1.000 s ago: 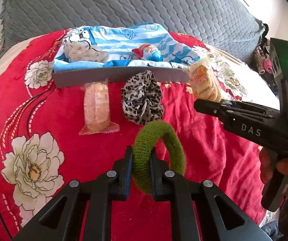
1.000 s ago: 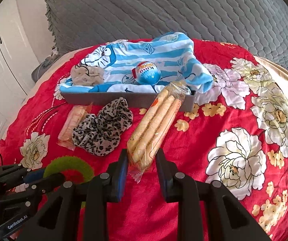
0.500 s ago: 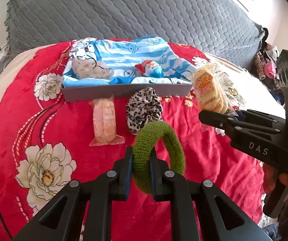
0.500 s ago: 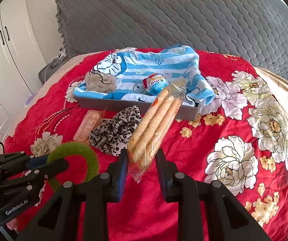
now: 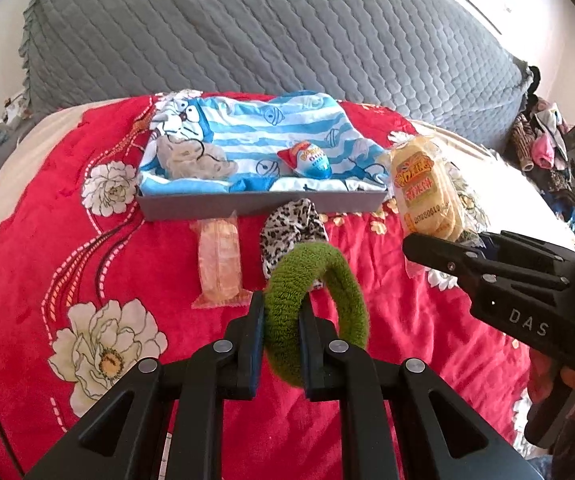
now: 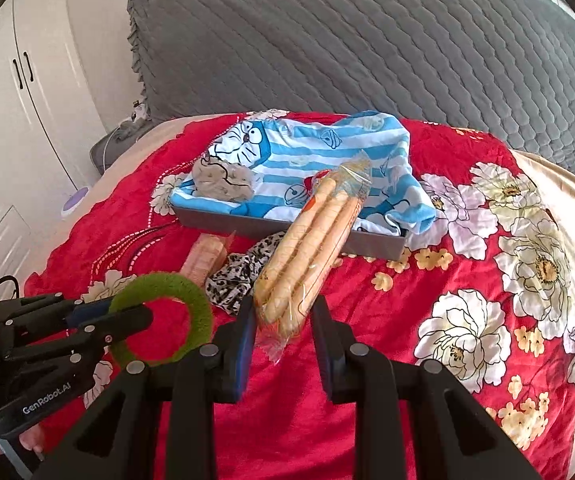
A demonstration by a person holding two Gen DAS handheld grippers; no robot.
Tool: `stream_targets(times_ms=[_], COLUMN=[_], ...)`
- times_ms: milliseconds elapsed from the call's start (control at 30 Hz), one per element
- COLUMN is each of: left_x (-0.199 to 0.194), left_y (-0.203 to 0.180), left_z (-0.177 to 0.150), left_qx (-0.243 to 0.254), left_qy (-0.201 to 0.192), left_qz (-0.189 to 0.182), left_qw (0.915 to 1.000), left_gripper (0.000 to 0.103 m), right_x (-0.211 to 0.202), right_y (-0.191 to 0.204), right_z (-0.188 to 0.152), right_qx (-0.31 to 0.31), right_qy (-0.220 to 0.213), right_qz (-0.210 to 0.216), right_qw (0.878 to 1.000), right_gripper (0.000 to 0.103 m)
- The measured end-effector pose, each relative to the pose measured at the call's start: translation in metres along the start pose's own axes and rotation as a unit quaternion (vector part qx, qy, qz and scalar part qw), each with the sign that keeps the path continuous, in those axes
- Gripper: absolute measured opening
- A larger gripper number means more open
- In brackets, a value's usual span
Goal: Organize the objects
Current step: 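Lift the ring in left tool while right tool carries the bread-stick packet over the tray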
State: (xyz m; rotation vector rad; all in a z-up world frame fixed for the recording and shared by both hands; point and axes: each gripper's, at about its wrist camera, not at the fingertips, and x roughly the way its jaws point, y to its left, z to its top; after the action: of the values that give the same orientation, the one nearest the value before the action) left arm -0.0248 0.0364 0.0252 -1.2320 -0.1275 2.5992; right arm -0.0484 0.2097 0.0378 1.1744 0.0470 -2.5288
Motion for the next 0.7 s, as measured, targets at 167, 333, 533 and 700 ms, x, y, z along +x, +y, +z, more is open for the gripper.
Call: stream_targets(times_ms=[167, 333, 533, 700], left_x=[-0.005, -0.009, -0.011, -0.014], left_y=[0.002, 0.003, 0.002, 0.001], left_z=[0.007, 0.013, 0.018, 0.024], left_qx=[-0.004, -0.007, -0.005, -0.001], left_qy=[-0.009, -0.015, -0.021, -0.027], left_qz=[0.005, 0.008, 0.01, 0.015], left_qw=[0.9999, 0.9998, 0.9997, 0.9995], left_gripper=[0.015, 0.015, 0.015, 0.015], right_x=[-0.005, -0.01, -0.014, -0.019], right_y=[0.003, 0.006, 0.009, 0.012], right_z=[0.004, 0.008, 0.011, 0.017], right_qx=[-0.006, -0.009, -0.017, -0.025], right_qy=[-0.007, -0.014, -0.021, -0.032], right_qz=[0.002, 0.005, 0.004, 0.003], right_qw=[1.0, 1.0, 1.0, 0.999], right_gripper=[0.028, 0.028, 0.028, 0.028])
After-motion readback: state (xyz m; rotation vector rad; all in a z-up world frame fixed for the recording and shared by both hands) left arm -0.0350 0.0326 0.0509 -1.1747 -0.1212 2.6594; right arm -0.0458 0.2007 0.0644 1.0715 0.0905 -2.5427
